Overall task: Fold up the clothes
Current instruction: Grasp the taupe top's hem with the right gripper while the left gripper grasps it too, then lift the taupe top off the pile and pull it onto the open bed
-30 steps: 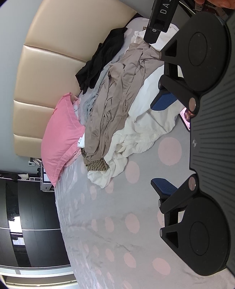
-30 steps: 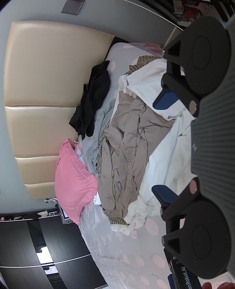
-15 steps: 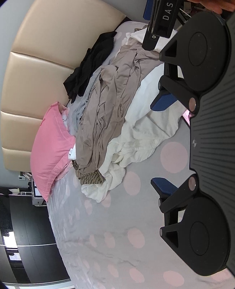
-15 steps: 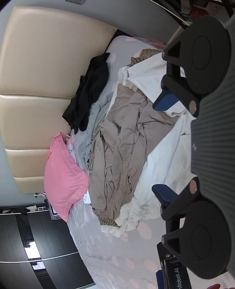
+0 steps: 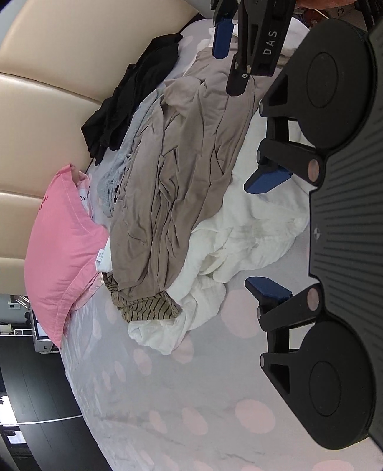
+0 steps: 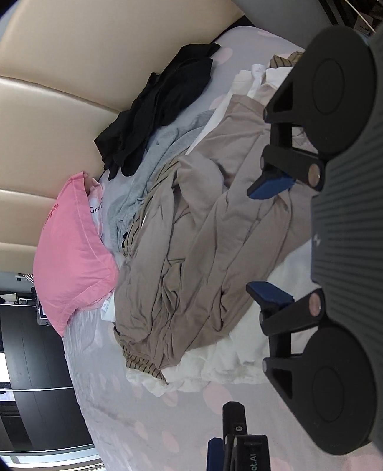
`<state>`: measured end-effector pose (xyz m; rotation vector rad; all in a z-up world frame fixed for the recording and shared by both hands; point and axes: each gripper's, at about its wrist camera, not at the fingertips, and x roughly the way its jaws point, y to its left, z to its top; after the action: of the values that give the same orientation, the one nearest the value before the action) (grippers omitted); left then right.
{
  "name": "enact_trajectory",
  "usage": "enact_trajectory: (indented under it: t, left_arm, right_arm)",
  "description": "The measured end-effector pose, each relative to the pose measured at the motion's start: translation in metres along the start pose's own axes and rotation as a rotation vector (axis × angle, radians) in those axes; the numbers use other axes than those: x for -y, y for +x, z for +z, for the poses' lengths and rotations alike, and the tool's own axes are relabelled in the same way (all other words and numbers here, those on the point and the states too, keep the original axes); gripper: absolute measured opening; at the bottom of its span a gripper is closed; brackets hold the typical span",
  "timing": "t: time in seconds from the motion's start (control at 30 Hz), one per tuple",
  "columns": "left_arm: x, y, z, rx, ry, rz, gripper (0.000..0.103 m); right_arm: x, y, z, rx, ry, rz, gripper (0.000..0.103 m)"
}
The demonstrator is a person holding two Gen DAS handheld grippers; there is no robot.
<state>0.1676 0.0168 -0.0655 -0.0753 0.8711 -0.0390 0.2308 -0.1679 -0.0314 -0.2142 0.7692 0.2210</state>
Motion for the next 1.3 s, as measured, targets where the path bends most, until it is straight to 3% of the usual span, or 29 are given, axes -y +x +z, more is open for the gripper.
enact_trajectory:
  t: [0.17, 0.27, 0.33, 0.47, 0.5, 0.6, 0.7, 0.87, 1.07, 1.1, 1.13, 1.2, 1.3]
  left_arm:
    - [0.009, 0.026, 0.017, -0.015, 0.031, 0.003, 0.052]
    - [0.013, 0.038, 0.023, -0.024, 0.036, 0.007, 0.051]
    - [0.013, 0.043, 0.025, -0.031, 0.032, 0.004, 0.051]
    - [0.01, 0.045, 0.025, -0.042, -0.003, -0.015, 0.054]
    - [0.009, 0.043, 0.024, -0.042, -0.015, -0.02, 0.059]
    - [0.005, 0.034, 0.022, -0.042, -0.042, -0.037, 0.068]
    - [0.0, 0.026, 0.021, -0.071, -0.09, -0.072, 0.074]
    - [-0.004, 0.013, 0.015, -0.106, -0.138, -0.137, 0.074]
    - [-0.005, 0.0, 0.006, -0.161, -0.092, -0.126, 0.073]
    - [-0.006, 0.0, 0.004, -0.183, -0.083, -0.122, 0.065]
    - [-0.006, -0.001, 0.0, -0.205, -0.062, -0.119, 0.048]
    - [-0.007, -0.005, -0.009, -0.246, 0.001, -0.11, 0.026]
    - [-0.017, -0.021, -0.025, -0.248, 0.029, -0.078, 0.015]
  right_arm:
    - [0.013, 0.037, 0.018, -0.023, 0.015, -0.044, 0.073]
    - [0.017, 0.057, 0.023, -0.029, -0.003, -0.062, 0.071]
    - [0.02, 0.068, 0.022, -0.049, 0.008, -0.058, 0.042]
    - [0.011, 0.068, 0.019, -0.041, -0.032, -0.049, 0.022]
    - [0.008, 0.065, 0.018, -0.032, -0.041, -0.05, 0.015]
    - [-0.009, 0.049, 0.014, -0.023, -0.098, -0.012, 0.012]
    - [-0.028, 0.031, 0.006, -0.039, -0.143, 0.071, 0.009]
    - [-0.06, -0.006, -0.004, -0.047, -0.172, 0.28, 0.009]
    - [-0.096, -0.049, -0.019, -0.022, -0.273, 0.501, 0.007]
    - [-0.1, -0.055, -0.021, -0.018, -0.286, 0.543, 0.007]
    - [-0.105, -0.062, -0.024, -0.014, -0.298, 0.584, 0.006]
    - [-0.112, -0.073, -0.028, -0.009, -0.325, 0.627, 0.006]
    - [-0.122, -0.085, -0.036, -0.014, -0.357, 0.668, 0.006]
